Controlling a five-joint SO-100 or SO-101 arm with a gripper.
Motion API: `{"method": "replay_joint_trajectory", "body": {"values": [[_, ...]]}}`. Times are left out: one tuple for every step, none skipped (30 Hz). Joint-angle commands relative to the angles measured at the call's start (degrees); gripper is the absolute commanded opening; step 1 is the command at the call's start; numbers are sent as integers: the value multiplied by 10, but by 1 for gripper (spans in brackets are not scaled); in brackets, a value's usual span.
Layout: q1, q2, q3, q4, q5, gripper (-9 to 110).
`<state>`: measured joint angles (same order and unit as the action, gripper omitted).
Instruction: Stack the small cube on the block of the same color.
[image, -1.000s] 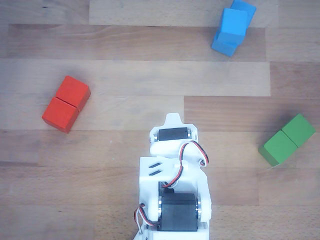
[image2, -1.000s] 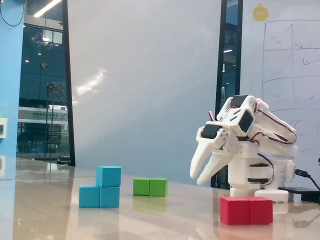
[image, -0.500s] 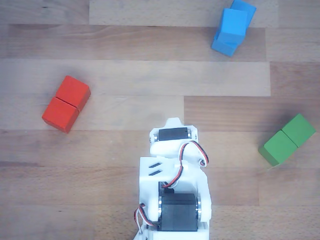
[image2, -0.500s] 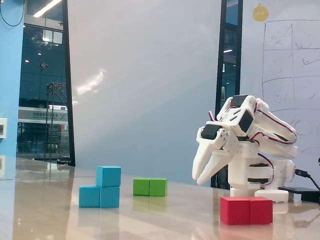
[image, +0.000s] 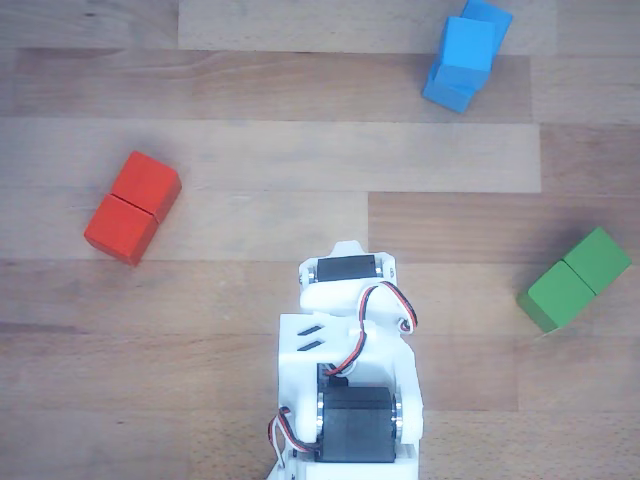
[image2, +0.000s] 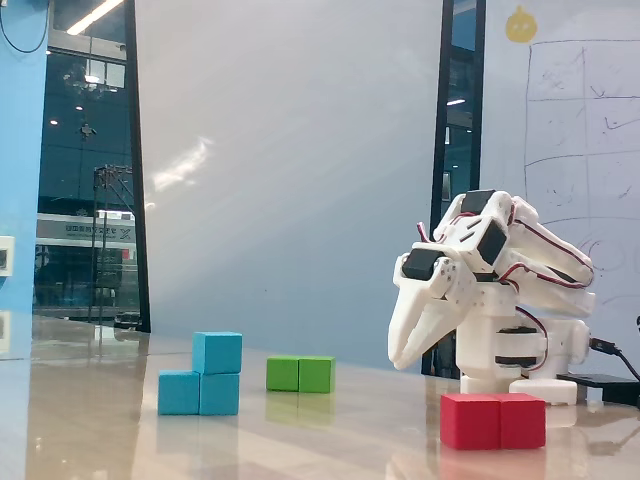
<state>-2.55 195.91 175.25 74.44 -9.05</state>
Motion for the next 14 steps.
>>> {"method": "replay_joint_trajectory", "body": {"values": [[-2,18,-6,4,-1,0],[-2,18,-6,4,-1,0],[-5,18,-6,4,-1,0],[-5,18,-6,4,-1,0],[-6,17,-6,4,-1,0],[-6,17,-6,4,-1,0],[-6,17,-6,4,-1,0],[-6,17,-6,4,-1,0],[-6,17,-6,4,-1,0],[-6,17,-6,4,-2,0],[-6,17,-6,4,-2,0],[-6,17,-6,4,-2,0],[-6,17,-6,4,-2,0],[-6,17,-6,4,-2,0]]}}
